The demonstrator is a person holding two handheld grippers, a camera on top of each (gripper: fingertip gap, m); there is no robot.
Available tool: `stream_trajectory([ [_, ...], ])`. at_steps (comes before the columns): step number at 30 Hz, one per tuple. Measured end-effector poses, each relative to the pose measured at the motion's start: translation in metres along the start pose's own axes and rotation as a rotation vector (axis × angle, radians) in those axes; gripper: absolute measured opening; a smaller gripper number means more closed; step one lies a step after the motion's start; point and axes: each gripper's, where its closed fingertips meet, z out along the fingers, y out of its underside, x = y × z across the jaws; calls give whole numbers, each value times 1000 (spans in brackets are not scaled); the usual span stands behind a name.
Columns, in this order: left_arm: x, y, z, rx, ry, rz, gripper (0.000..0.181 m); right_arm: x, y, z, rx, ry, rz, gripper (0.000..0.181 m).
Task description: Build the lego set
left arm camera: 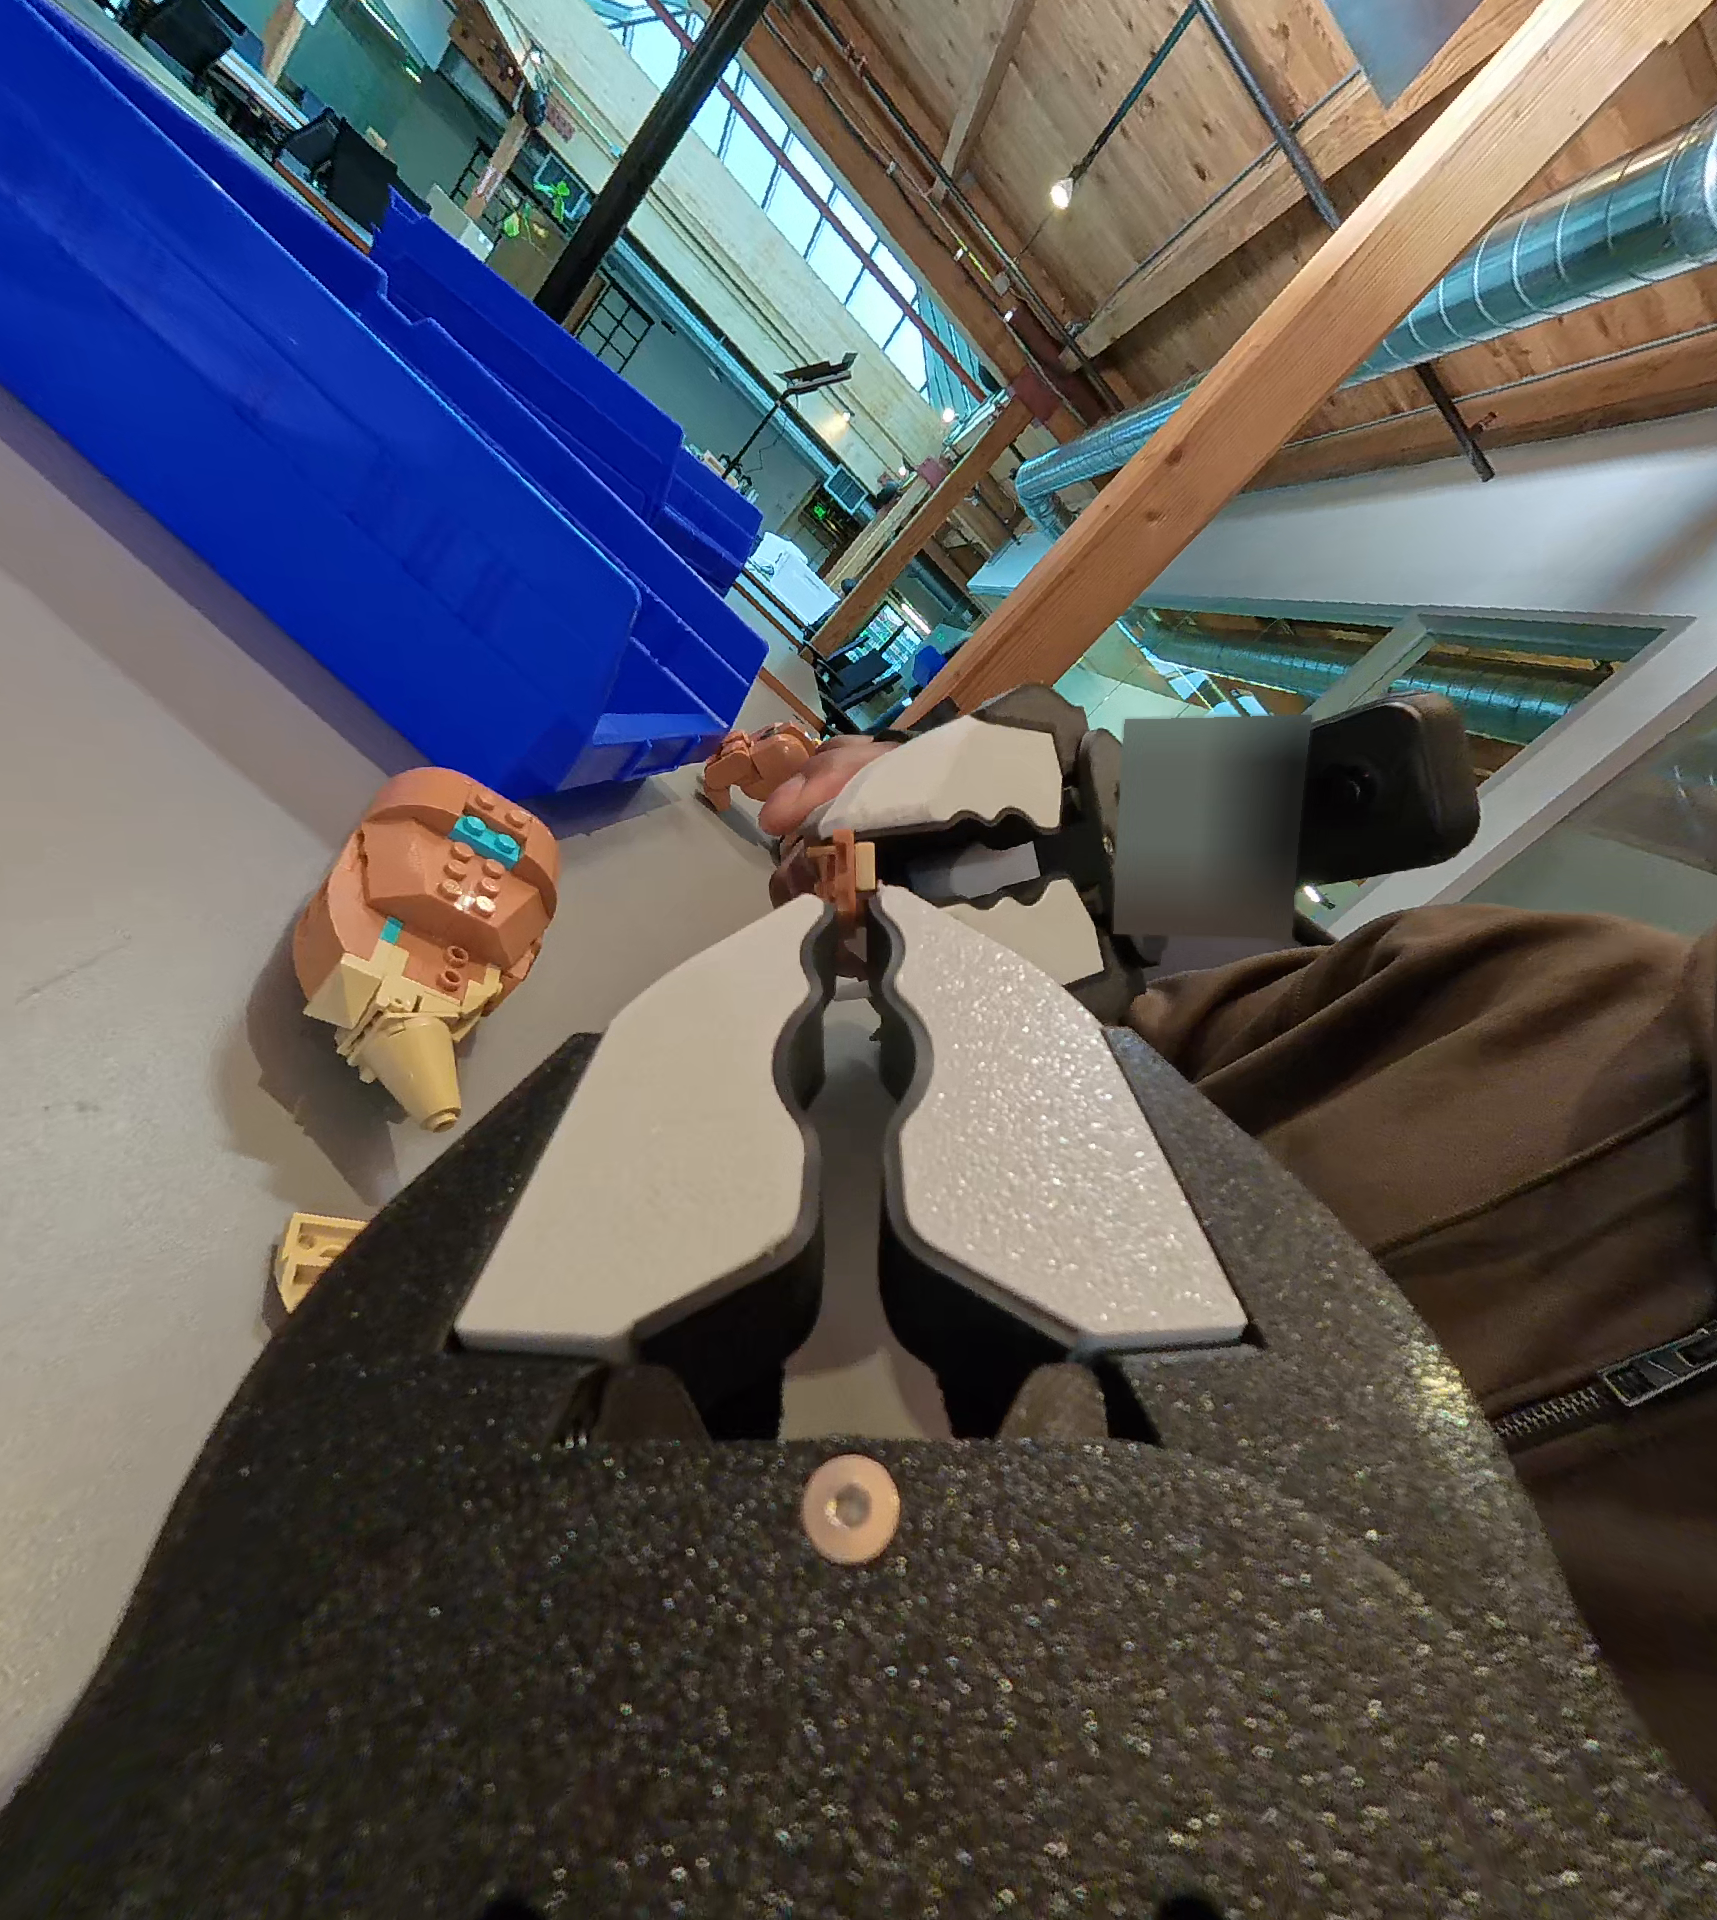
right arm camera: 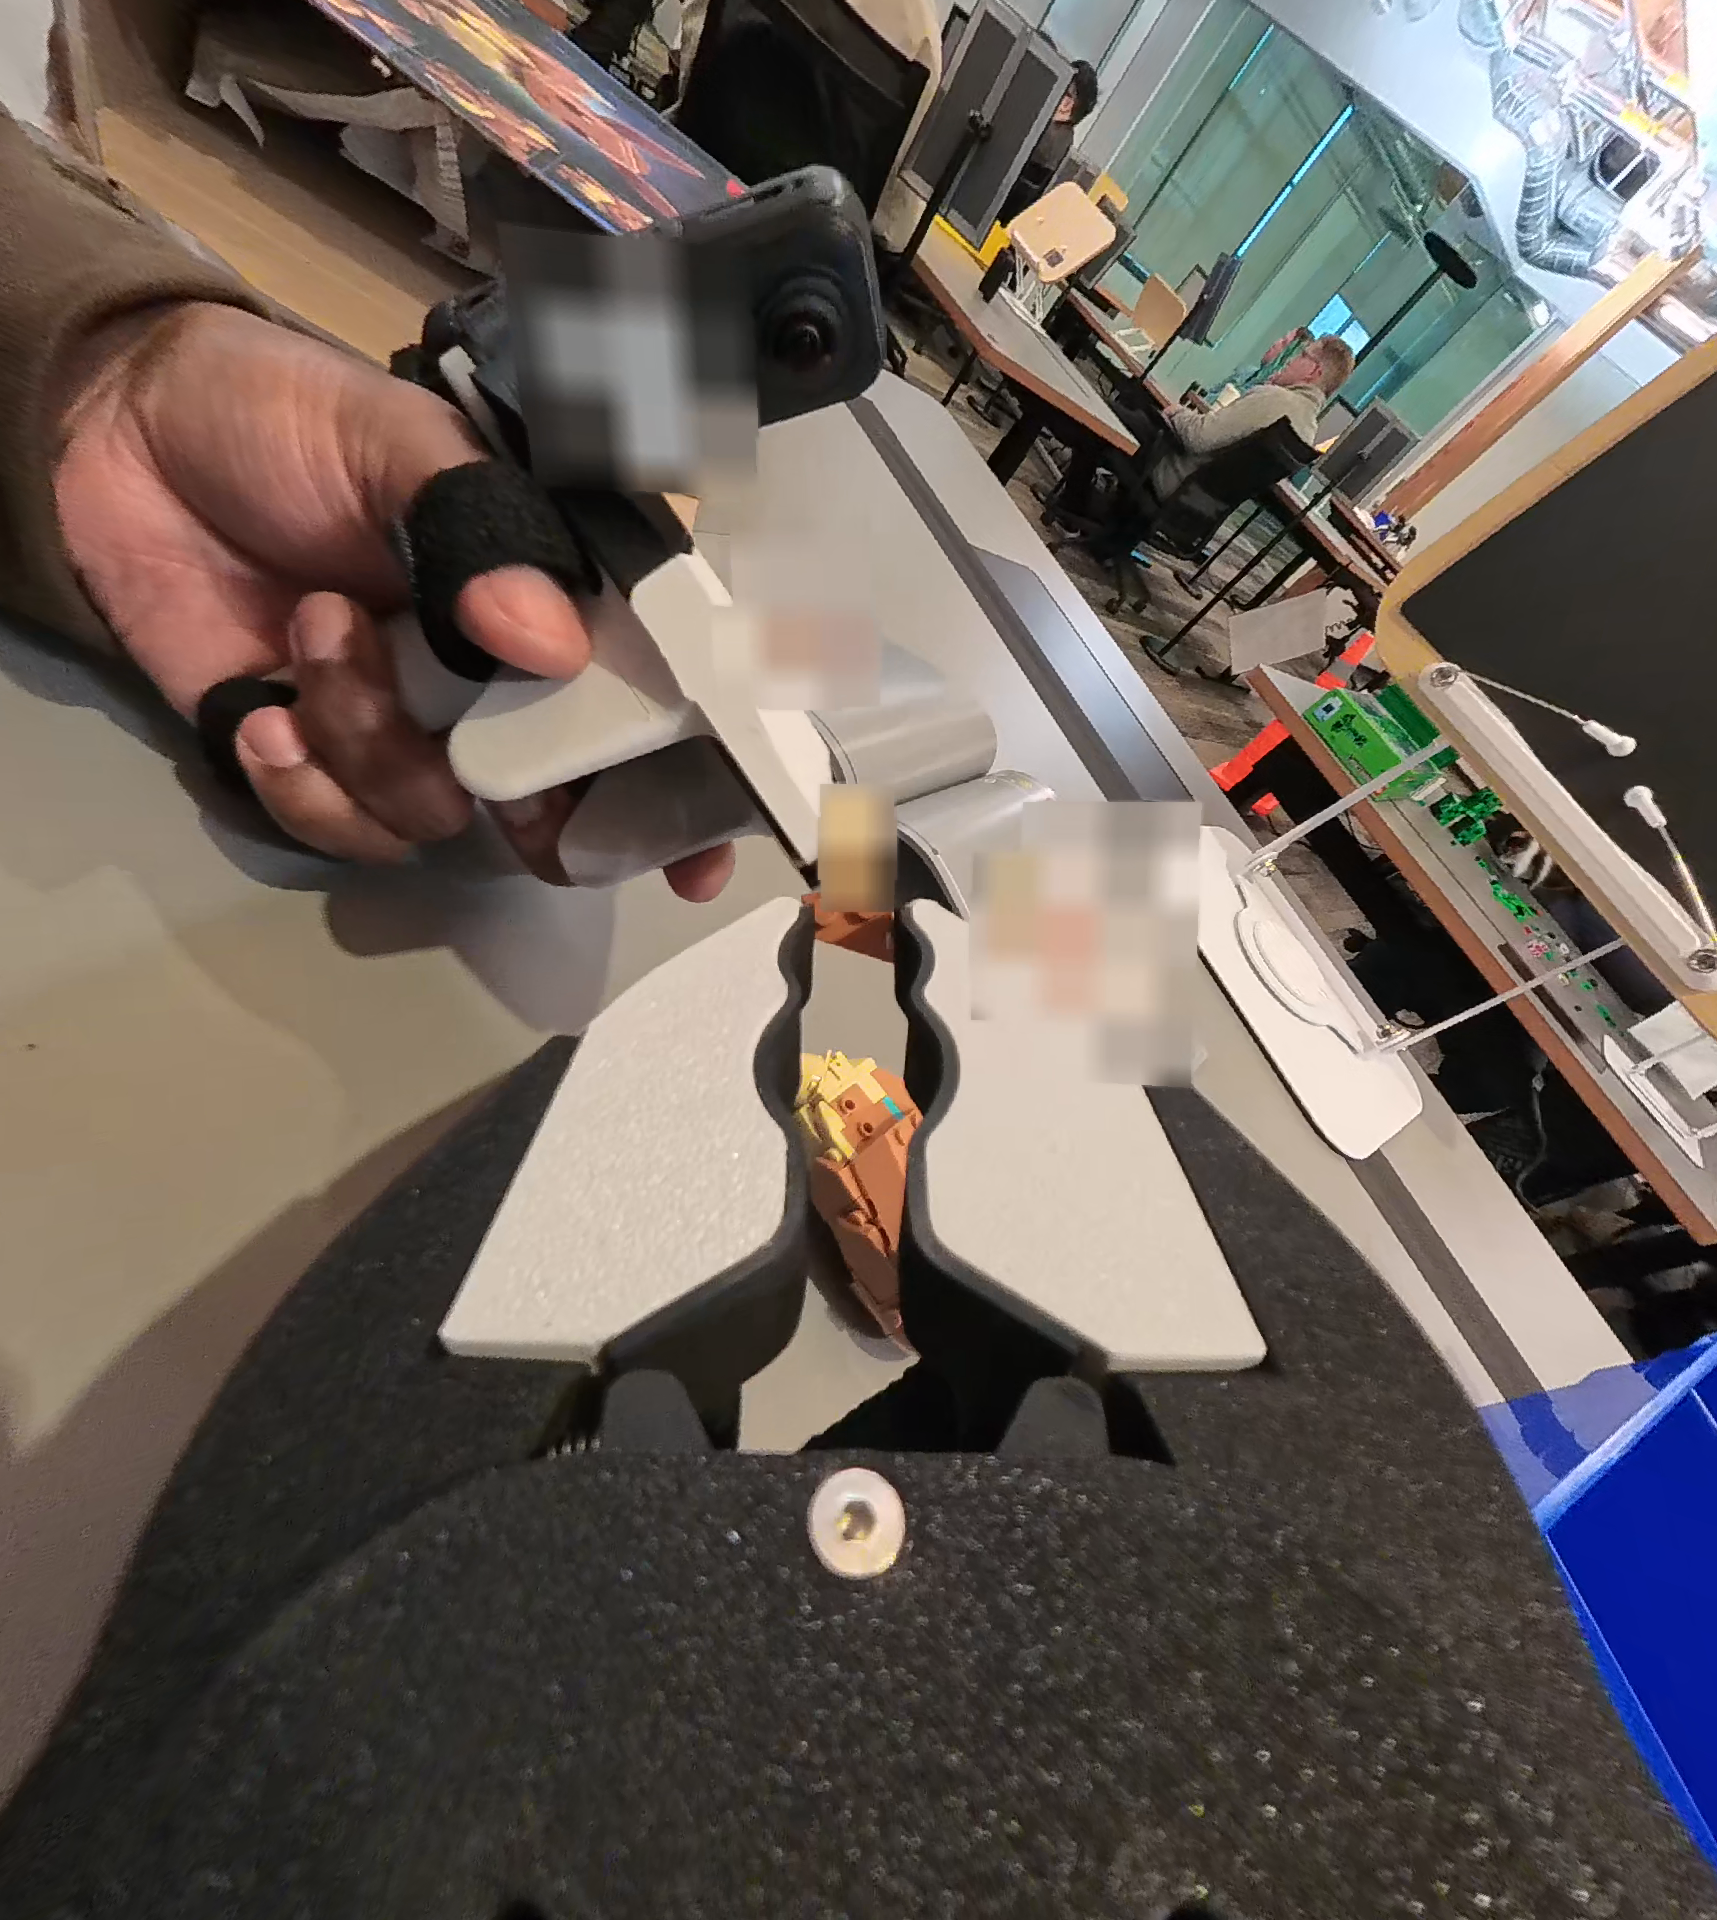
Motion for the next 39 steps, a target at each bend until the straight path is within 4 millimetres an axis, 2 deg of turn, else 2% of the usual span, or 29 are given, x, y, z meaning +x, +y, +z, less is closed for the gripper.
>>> stream_trajectory([
  [10, -1, 3, 1, -33, -34, 85, 5, -1, 0, 0, -8, 7, -19, 14],
  [12, -2, 4, 1, -40, -47, 107, 5, 0, -2, -2, 6, 16, -24, 0],
  [15, -2, 5, 2, -44, -51, 108, 5, -1, -3, -2, 13, 10, -19, 0],
  [19, -6, 1, -1, -29, -67, 96, 5, -4, 17, 1, -62, -13, -25, 0],
  [24, -10, 0, -3, -24, -92, 92, 5, 2, 43, -15, -111, -19, 66, 1],
  [29, -12, -2, -3, -14, -96, 75, 5, 13, 85, -37, -230, -17, 227, 6],
  [33, -11, -1, -2, -14, -87, 72, 5, 14, 118, -44, -390, -5, 288, 17],
  [37, -10, -1, -2, -11, -81, 76, 5, 14, 132, -39, -455, -29, 294, 23],
  [39, -10, -1, -2, -10, -79, 76, 5, 14, 133, -35, -460, -42, 283, 24],
])
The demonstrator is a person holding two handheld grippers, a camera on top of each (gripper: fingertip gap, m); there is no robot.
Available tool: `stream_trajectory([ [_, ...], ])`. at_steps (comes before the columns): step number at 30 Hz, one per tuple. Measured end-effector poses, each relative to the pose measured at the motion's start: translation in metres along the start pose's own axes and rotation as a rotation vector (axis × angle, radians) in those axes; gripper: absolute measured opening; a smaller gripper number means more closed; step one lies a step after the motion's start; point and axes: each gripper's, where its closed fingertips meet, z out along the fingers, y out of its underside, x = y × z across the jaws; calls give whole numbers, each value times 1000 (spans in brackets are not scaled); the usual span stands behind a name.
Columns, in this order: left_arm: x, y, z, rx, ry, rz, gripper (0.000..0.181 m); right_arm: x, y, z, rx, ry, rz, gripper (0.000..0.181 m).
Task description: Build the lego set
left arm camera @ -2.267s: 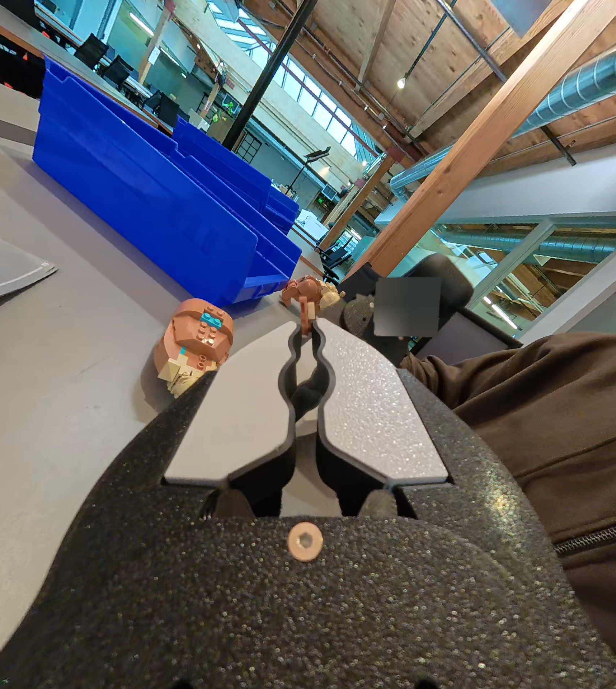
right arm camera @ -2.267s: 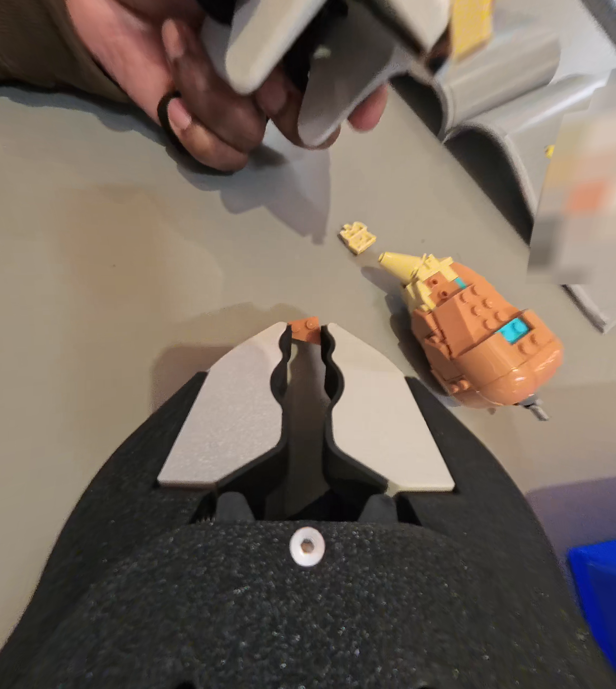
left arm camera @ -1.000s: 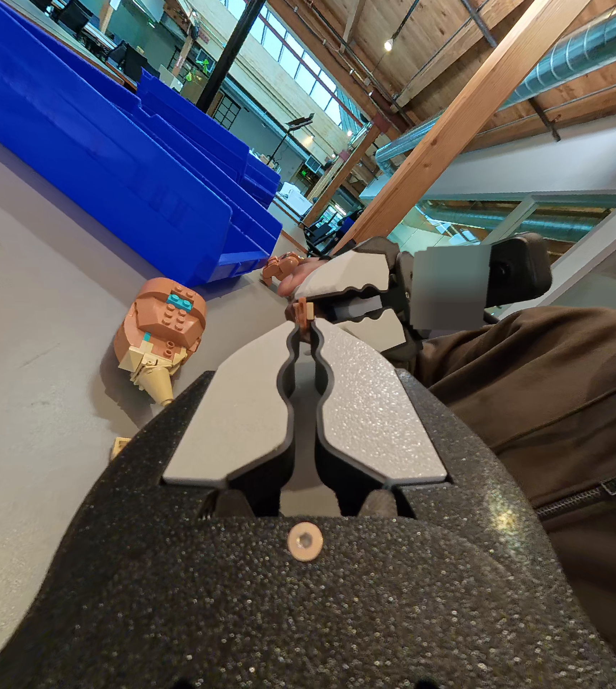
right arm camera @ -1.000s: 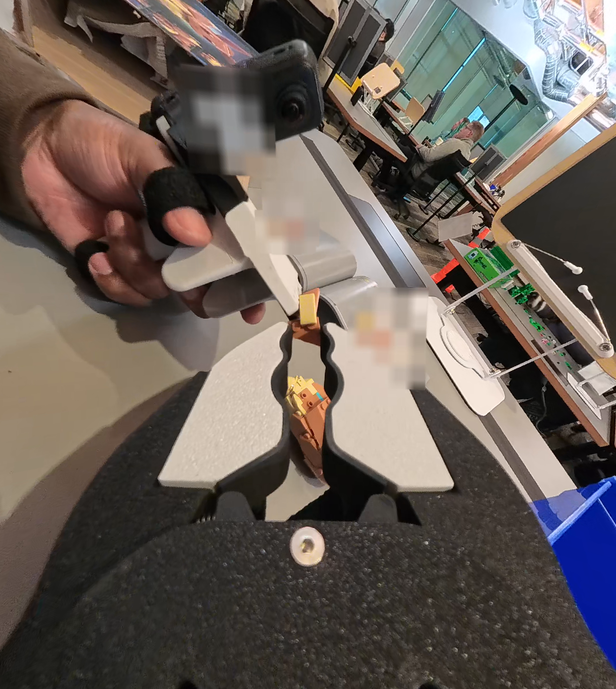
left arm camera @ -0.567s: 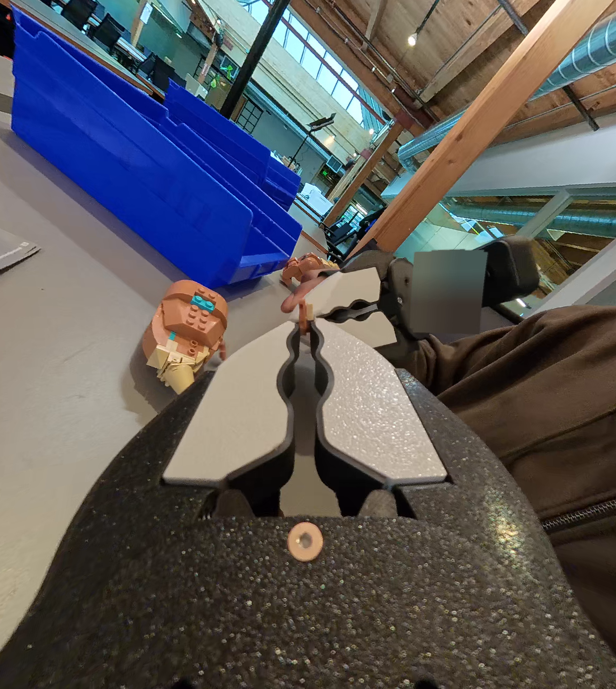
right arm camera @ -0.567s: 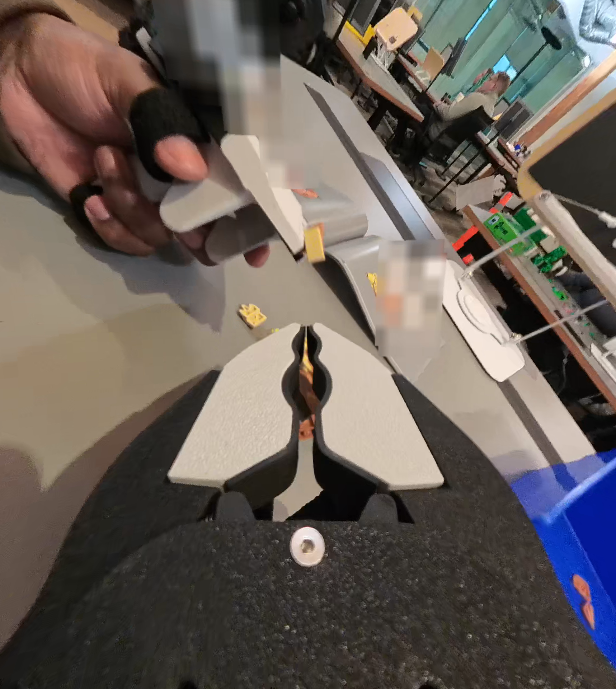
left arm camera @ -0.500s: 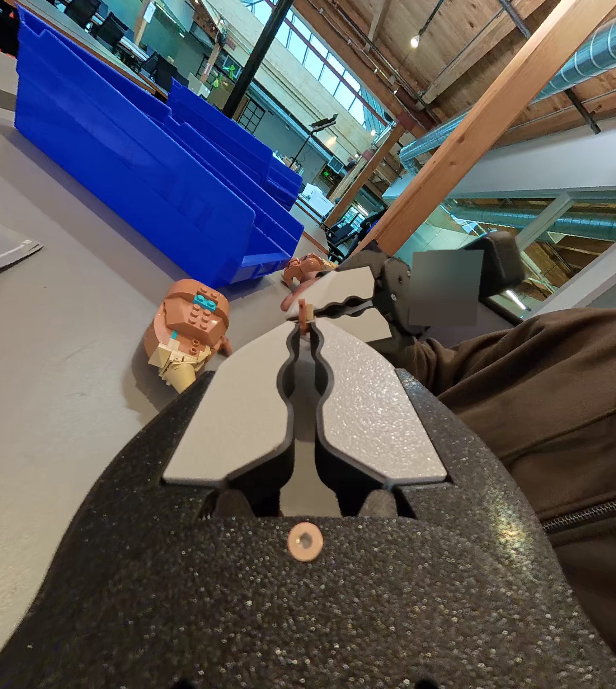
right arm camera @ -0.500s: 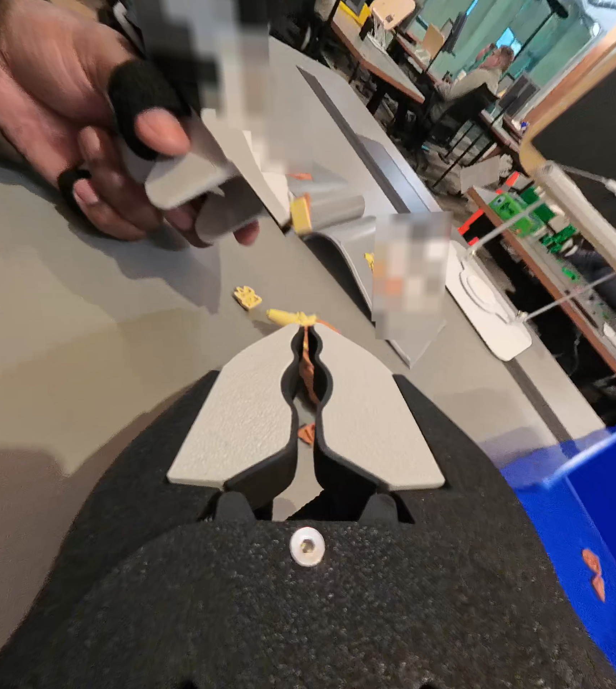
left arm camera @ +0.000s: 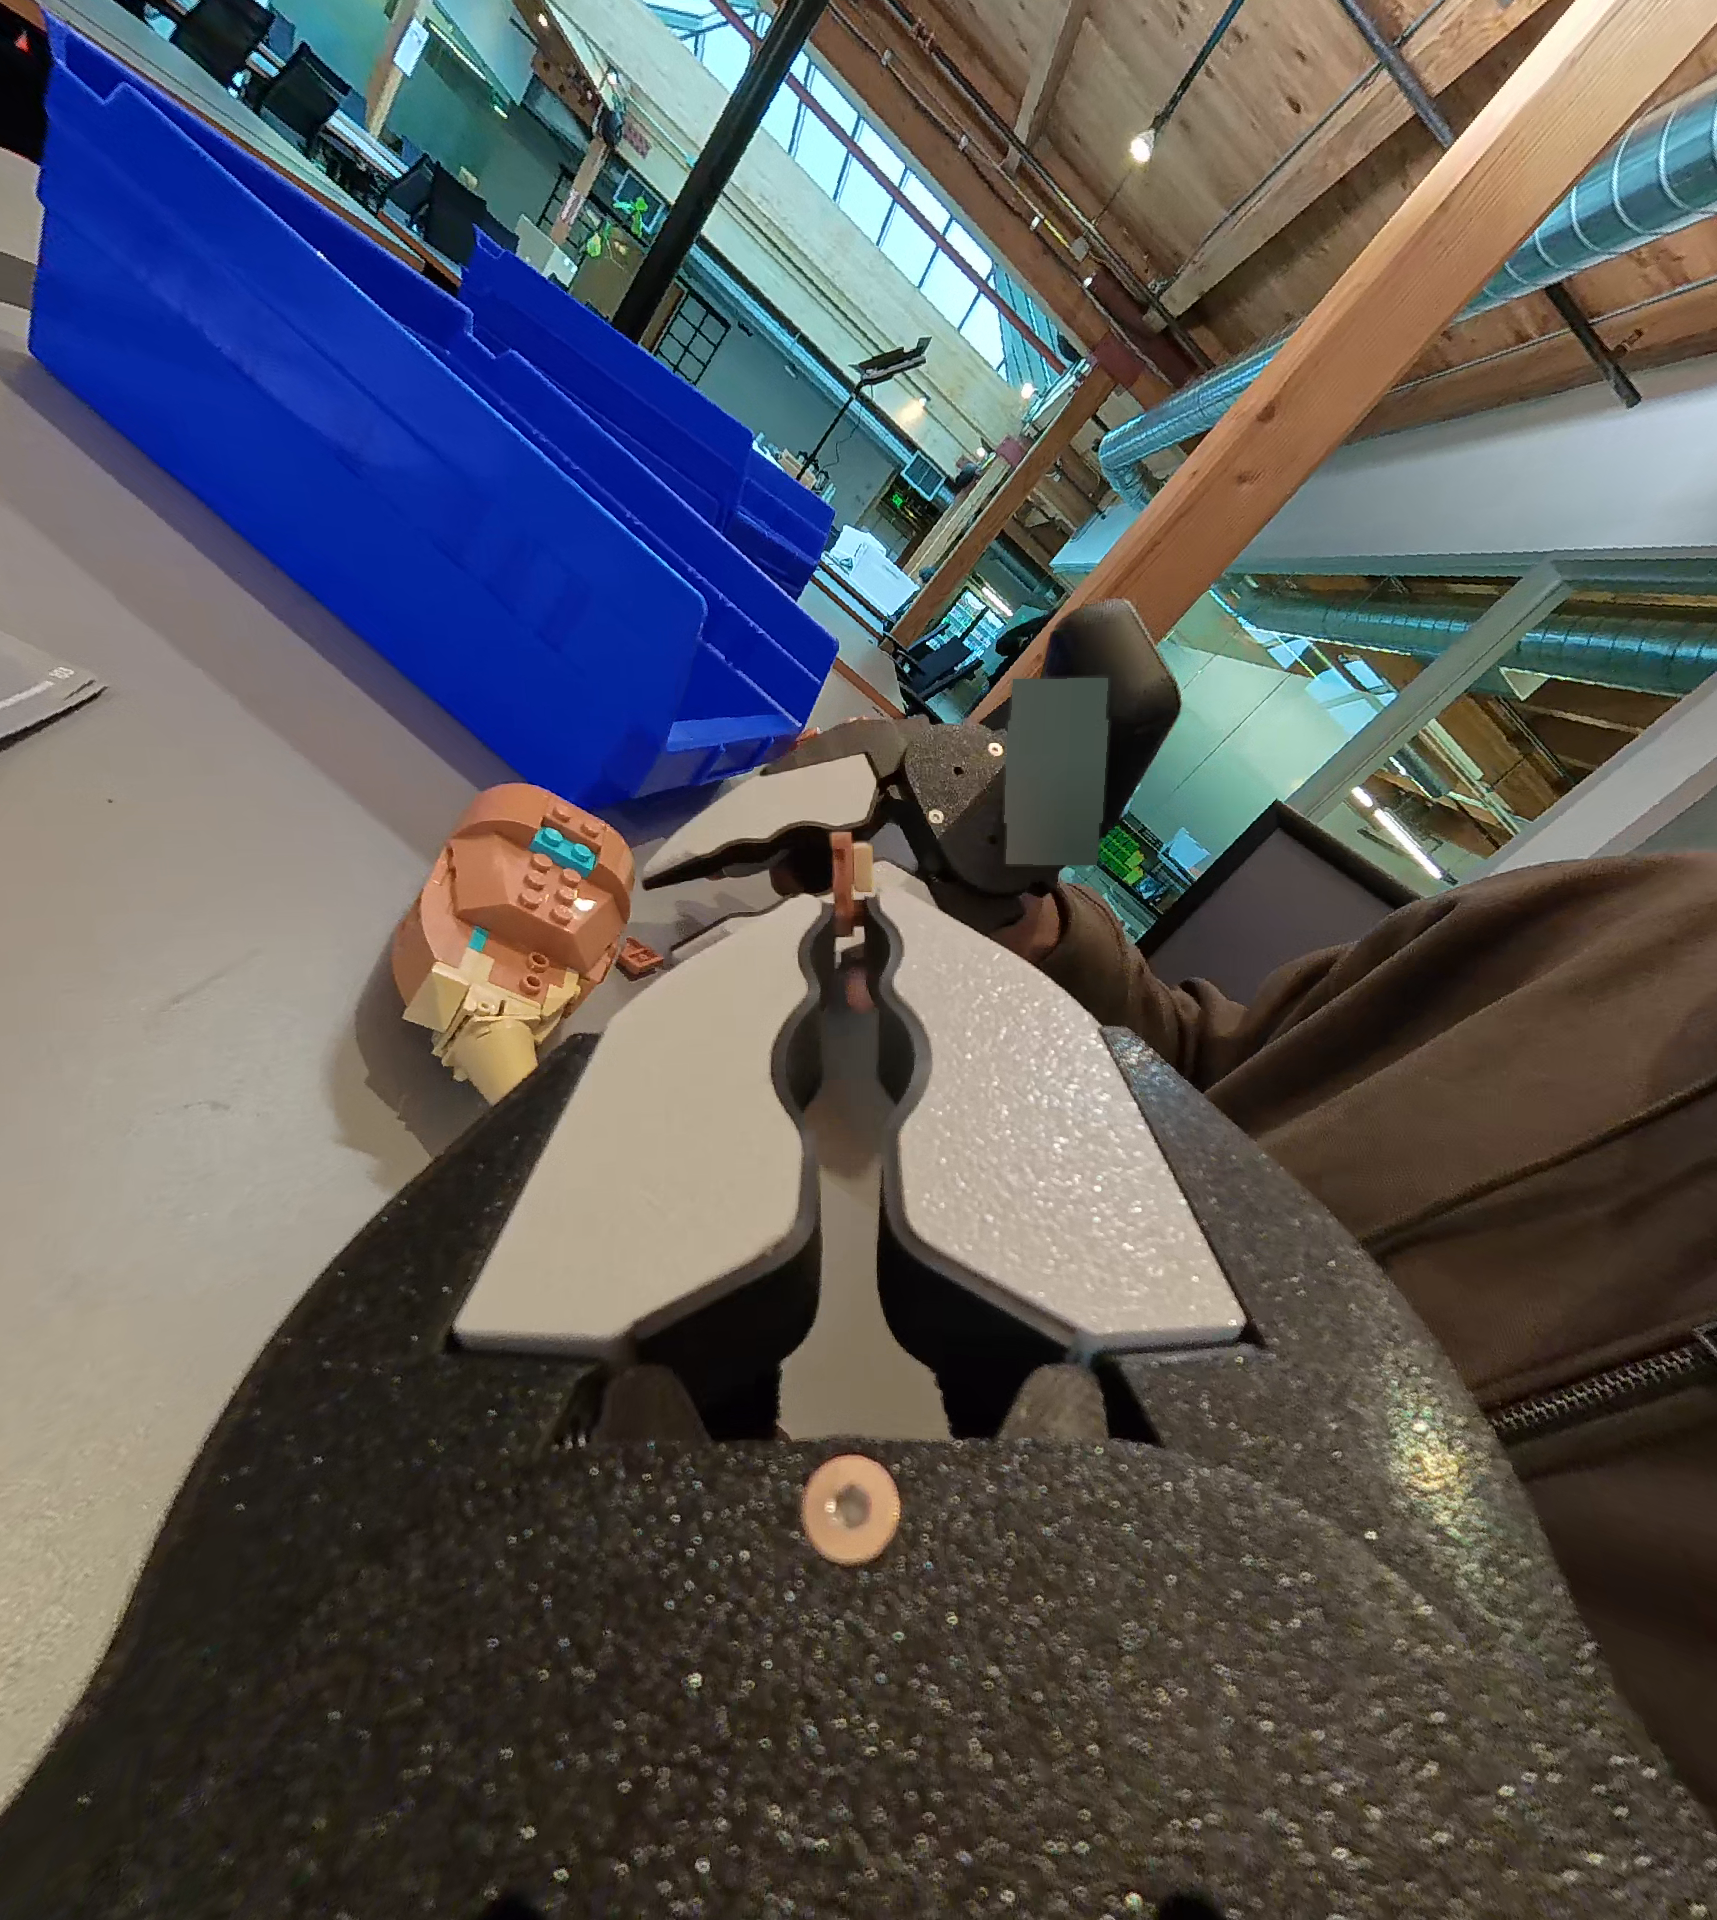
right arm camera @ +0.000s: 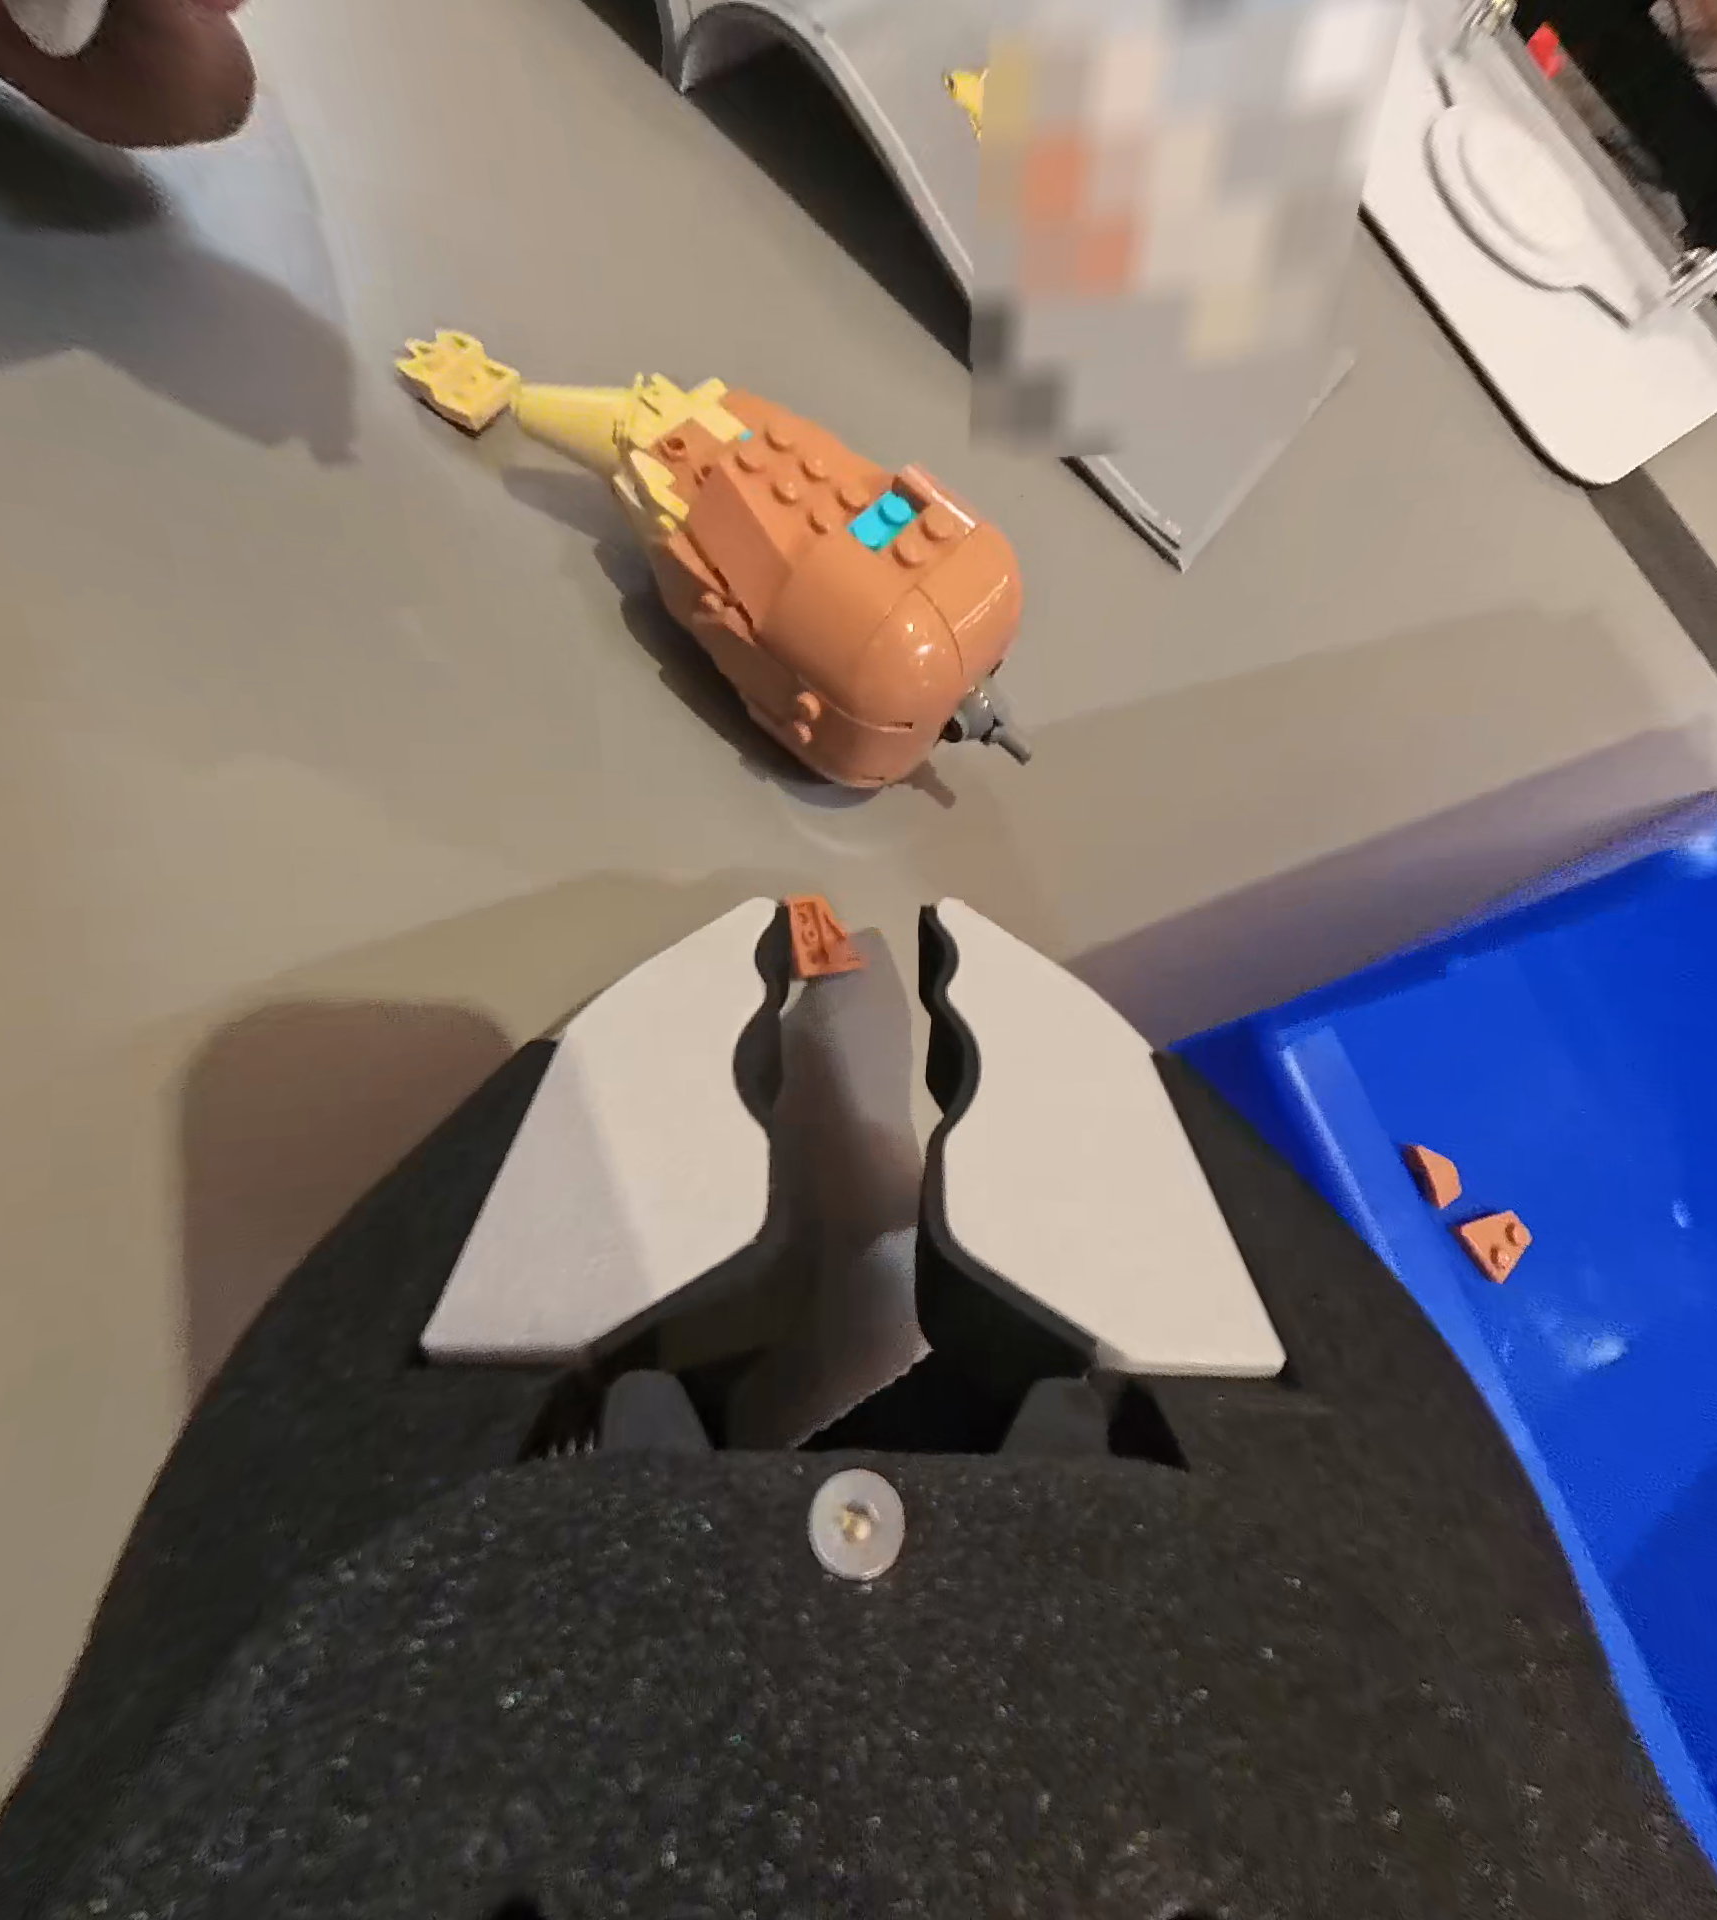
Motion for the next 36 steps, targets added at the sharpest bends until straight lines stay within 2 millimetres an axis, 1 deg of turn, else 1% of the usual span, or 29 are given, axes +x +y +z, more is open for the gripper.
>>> stream_trajectory([
  [2, 0, 1, 0, -3, -1, 6, 5, 1, -12, -3, 54, 3, -11, 23],
  [5, 3, 3, 2, -12, 8, 15, 5, -11, -50, -15, 231, -63, -35, 21],
  [7, 5, 4, 4, -14, 25, 15, 5, -27, -76, -21, 331, -176, 2, 19],
  [9, 7, 4, 5, -15, 40, 21, 5, -39, -96, -23, 391, -297, 67, 19],
  [11, 9, 4, 5, -15, 49, 34, 5, -44, -112, -25, 428, -389, 123, 18],
  [13, 10, 4, 5, -13, 53, 49, 5, -52, -122, -27, 443, -502, 172, 17],
  [15, 11, 4, 5, -15, 52, 62, 5, -59, -126, -27, 433, -583, 203, 17],
  [20, 14, 8, 7, -39, 50, 115, 5, -59, -127, -27, 437, -626, 230, 11],
  [26, 16, 13, 9, -67, 40, 198, 5, -62, -127, -32, 452, -720, 297, 9],
  [36, 16, 19, 11, -114, 31, 236, 5, -65, -123, -32, 385, -780, 314, 7],
])
